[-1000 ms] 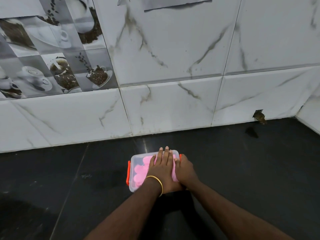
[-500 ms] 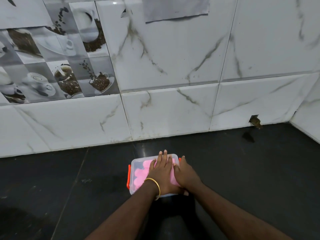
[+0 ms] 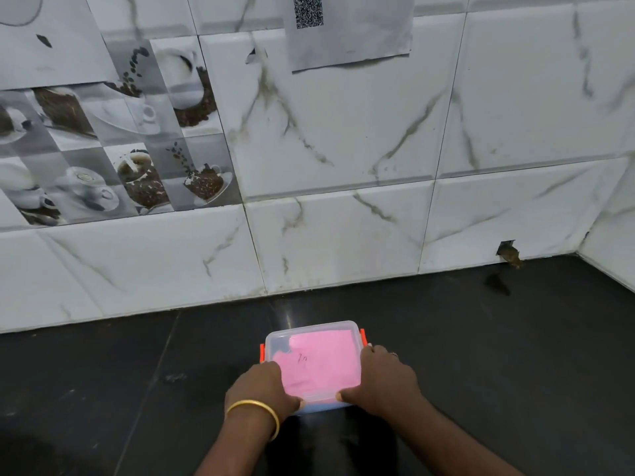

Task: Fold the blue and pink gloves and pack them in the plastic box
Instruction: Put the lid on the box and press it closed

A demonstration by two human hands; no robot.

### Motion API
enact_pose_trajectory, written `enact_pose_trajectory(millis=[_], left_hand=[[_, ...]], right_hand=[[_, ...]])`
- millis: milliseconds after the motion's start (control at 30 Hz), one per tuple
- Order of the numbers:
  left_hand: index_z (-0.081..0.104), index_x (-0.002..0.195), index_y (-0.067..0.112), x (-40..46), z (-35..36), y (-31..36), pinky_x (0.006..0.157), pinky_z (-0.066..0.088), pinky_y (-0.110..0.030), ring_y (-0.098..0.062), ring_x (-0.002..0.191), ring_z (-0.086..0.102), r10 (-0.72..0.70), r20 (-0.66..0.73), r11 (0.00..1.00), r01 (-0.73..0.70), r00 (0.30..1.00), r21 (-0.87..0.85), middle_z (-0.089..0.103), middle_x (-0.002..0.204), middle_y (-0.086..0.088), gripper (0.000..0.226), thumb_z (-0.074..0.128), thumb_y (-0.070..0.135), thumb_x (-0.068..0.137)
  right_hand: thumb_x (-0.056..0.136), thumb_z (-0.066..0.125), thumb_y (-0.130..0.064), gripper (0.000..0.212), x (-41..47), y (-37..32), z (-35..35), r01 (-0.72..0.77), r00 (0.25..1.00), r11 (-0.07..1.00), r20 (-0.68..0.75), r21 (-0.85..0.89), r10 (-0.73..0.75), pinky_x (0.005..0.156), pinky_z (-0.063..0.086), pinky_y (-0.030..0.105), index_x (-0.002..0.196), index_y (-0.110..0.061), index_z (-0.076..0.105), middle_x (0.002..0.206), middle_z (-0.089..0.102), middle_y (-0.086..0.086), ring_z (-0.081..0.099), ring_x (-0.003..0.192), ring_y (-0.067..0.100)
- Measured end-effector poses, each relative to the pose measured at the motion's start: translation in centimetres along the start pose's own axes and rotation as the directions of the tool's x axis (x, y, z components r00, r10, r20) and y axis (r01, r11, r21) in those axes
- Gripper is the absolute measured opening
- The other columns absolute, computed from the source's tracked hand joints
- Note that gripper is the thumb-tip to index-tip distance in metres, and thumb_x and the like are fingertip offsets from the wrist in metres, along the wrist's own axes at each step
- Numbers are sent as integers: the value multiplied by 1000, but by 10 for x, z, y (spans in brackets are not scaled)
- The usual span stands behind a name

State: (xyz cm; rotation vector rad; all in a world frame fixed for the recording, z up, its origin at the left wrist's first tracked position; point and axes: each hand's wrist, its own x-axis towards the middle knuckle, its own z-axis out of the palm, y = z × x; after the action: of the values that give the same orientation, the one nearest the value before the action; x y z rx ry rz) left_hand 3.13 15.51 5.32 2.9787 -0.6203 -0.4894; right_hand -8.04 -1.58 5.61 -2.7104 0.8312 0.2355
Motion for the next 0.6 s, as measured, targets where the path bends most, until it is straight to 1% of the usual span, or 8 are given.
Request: enact_pose_trajectory(millis=[100, 200, 267, 600], left_hand=[[63, 106, 24, -1, 3, -2, 75, 51, -27, -17, 92, 65, -22, -21, 1000, 22, 1000, 18, 67, 105, 3, 48, 66, 53, 68], [63, 106, 24, 4, 0, -2, 76, 50, -28, -18, 95, 65, -25, -16, 999, 25, 1000, 42, 66, 107, 2, 50, 65, 54, 67], [62, 107, 24, 8, -1, -3, 75, 50, -28, -18, 96, 65, -30, -5, 999, 30, 1000, 45, 66, 108, 2, 52, 67, 55, 66], [63, 108, 21, 46, -21, 3, 79, 52, -29, -19, 97, 65, -23, 16, 1000, 23, 1000, -4, 66, 109, -1, 58, 73, 57, 63]], right_hand=[[71, 69, -65, 79, 3, 0, 0, 14, 1000, 999, -20, -46, -15, 89, 49, 36, 130, -17, 47, 125, 53, 2, 54, 114, 21], [67, 71, -66, 74, 8, -1, -2, 15, 1000, 998, -17, -61, -16, 84, 49, 35, 121, -19, 55, 117, 56, 1, 57, 107, 19], [66, 72, -67, 73, 13, -1, -3, 18, 1000, 997, -13, -71, -19, 83, 51, 34, 119, -19, 57, 115, 57, 1, 58, 105, 19], [67, 74, -64, 73, 53, -8, -12, 6, 1000, 998, 6, -55, -5, 86, 47, 36, 120, -18, 57, 118, 54, 3, 55, 111, 22]])
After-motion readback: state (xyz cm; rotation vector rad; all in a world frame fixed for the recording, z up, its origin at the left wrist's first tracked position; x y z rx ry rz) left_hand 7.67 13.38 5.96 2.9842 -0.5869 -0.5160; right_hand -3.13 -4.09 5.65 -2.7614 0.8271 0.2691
